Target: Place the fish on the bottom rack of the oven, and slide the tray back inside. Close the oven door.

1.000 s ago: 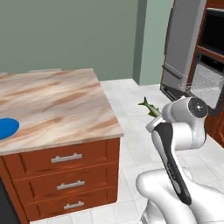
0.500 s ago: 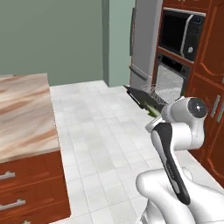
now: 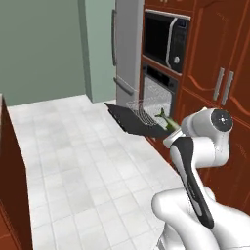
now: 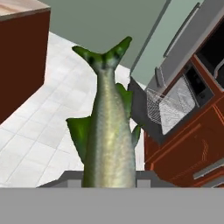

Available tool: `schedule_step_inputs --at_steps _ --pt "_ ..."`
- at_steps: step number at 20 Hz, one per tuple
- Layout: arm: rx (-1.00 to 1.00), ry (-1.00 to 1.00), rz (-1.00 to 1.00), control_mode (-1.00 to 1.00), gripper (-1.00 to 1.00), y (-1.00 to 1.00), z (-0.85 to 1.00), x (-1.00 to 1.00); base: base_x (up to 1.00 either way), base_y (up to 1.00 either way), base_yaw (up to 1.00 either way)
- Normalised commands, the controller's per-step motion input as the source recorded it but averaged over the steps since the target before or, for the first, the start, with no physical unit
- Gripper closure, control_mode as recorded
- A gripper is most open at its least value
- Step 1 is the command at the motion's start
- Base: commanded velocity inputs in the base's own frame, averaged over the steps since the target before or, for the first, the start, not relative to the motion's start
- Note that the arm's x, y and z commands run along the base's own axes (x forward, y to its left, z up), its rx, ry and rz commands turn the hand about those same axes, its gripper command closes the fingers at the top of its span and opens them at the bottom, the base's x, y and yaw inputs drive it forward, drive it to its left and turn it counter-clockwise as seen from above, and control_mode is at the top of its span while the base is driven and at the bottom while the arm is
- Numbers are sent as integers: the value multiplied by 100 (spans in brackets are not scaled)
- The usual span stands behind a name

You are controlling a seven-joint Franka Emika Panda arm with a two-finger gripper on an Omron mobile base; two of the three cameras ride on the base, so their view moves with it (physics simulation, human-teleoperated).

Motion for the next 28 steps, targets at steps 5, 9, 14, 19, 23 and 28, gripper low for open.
schedule_step_inputs --at_steps 5,9,14,19,23,28 --pt "0 0 0 100 100 0 0 0 97 -27 -23" --pt "0 0 0 100 100 0 0 0 99 -24 -24" --pt "0 0 0 100 100 0 0 0 90 -18 -23" --pt "0 0 0 100 100 0 0 0 78 -1 -21" --pt "0 0 0 100 100 0 0 0 73 0 -18" --pt "0 0 0 100 100 0 0 0 68 -2 -17"
